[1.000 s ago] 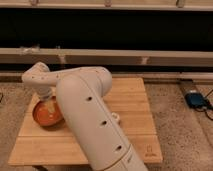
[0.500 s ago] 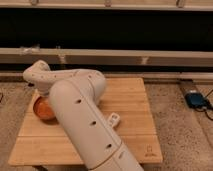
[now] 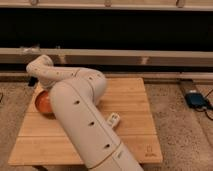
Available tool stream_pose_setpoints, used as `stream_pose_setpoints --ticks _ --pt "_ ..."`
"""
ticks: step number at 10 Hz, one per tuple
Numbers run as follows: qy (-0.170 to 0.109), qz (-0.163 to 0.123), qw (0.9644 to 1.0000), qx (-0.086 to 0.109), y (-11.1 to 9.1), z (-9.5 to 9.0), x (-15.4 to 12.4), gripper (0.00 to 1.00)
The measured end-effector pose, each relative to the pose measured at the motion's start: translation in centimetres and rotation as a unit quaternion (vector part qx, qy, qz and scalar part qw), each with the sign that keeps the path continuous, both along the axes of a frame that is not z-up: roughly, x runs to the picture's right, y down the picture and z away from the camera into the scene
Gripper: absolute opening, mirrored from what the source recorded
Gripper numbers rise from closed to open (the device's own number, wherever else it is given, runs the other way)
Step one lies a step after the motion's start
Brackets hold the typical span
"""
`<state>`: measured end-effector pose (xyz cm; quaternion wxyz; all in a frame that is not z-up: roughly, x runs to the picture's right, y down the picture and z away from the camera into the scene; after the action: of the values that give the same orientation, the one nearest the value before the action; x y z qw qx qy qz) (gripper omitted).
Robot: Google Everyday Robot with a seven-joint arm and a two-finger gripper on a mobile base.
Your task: Push the ceramic bowl across the table
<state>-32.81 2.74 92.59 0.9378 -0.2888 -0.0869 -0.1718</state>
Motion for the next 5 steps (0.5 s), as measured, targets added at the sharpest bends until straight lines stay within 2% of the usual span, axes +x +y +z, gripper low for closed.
stream_pose_setpoints --ticks 3,4,5 --pt "-0.037 0.011 0.9991 -0.017 -1.5 -3.6 1.9 0.7" --pt "-0.057 0.013 0.9978 -0.033 -2.2 -6.1 3.4 0.7" --pt "-0.069 0.015 0.9966 -0.043 -2.6 -7.6 4.4 0.7"
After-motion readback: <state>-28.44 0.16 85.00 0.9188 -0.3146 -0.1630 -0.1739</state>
